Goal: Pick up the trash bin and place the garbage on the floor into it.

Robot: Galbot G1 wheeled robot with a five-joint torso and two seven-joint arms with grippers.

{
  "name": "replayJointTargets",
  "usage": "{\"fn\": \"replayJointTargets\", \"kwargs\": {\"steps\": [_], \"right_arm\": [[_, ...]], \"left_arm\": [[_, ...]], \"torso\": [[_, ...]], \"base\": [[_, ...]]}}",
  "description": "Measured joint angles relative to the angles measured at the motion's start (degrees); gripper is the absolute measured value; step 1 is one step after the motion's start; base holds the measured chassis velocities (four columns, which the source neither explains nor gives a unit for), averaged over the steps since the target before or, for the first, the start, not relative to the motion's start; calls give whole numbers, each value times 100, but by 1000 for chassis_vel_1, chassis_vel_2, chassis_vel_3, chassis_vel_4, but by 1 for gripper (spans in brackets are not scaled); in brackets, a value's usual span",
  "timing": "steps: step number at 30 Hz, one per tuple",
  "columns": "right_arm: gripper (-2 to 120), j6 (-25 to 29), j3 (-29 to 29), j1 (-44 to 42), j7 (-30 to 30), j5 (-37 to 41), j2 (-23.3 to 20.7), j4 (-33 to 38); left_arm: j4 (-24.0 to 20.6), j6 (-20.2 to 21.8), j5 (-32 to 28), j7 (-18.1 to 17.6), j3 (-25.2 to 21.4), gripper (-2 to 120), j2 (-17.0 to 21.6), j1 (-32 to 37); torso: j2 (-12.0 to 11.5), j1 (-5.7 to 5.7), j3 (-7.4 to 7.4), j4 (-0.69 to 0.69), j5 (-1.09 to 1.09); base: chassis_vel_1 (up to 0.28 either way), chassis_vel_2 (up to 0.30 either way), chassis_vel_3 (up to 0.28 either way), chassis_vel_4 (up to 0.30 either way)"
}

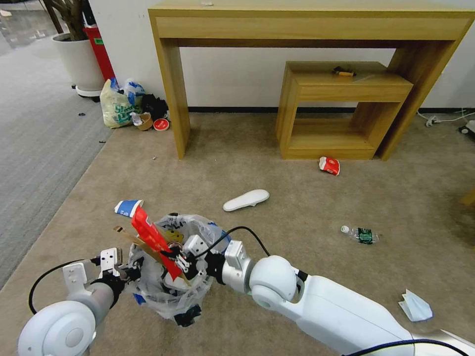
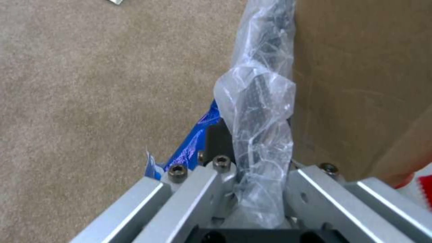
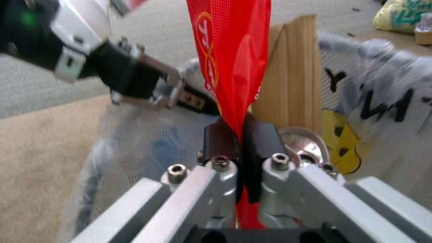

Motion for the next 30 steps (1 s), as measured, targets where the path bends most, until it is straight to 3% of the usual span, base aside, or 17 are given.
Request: {"fn": "replayJointTargets", "kwargs": {"steps": [14,24,30], "right_arm": [[56,-144,21,-44,611,50,-84,293],[92,-280,483,-157,806,135,-176,510],[100,-405,1106,-398,975,336,-237,867]], "left_arm": [[65,0,73,241,-116,0,15,17],[141,0,117,262,-167,0,19,2],[201,0,287,362,-236,0,-24,4]], "torso": [[0,0,0,0,0],[0,0,0,0,0],[0,0,0,0,0]], "base": [[0,0,0,0],[0,0,0,0],[0,0,0,0]]}}
